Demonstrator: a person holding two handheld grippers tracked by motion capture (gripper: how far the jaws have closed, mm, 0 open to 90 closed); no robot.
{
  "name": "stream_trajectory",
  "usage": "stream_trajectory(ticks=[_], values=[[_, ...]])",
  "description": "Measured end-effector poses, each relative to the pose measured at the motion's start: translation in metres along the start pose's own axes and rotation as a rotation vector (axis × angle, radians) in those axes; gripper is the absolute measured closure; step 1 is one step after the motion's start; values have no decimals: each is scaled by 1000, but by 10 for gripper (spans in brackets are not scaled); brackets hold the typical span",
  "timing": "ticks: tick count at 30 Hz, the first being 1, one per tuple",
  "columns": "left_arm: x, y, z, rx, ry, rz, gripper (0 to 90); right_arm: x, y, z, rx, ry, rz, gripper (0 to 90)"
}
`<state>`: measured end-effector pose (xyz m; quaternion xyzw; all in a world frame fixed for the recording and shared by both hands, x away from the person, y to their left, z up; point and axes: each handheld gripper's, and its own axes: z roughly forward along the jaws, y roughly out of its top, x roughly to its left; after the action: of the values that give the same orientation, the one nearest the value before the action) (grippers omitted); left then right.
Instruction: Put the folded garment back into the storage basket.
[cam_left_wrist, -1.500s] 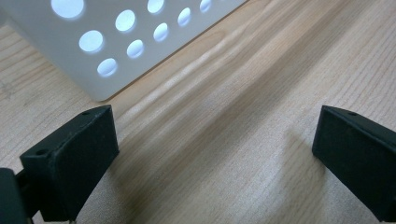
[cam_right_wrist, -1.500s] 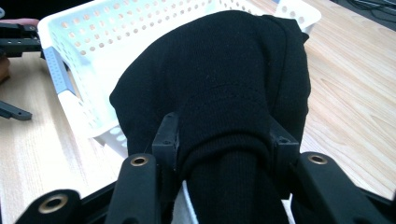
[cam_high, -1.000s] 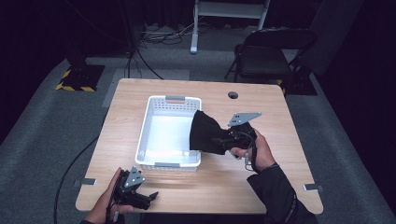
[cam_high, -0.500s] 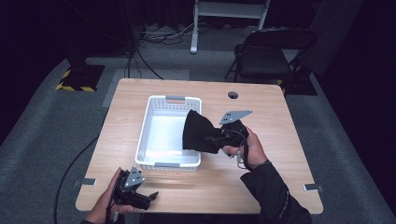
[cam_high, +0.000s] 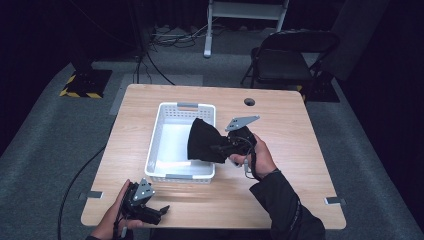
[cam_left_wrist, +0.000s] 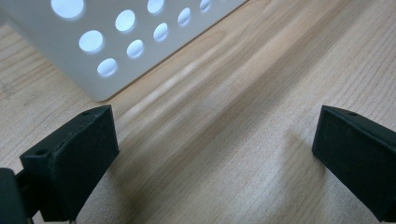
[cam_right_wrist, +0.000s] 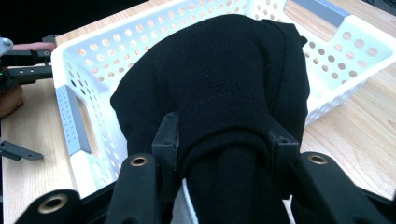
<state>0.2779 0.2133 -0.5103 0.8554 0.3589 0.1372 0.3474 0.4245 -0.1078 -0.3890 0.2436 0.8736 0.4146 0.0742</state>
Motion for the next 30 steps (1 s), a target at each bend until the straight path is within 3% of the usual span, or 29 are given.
stream_trajectory(ticks=[30], values=[[0,0,0,0,0,0,2,20,18,46,41,38,-45,583]])
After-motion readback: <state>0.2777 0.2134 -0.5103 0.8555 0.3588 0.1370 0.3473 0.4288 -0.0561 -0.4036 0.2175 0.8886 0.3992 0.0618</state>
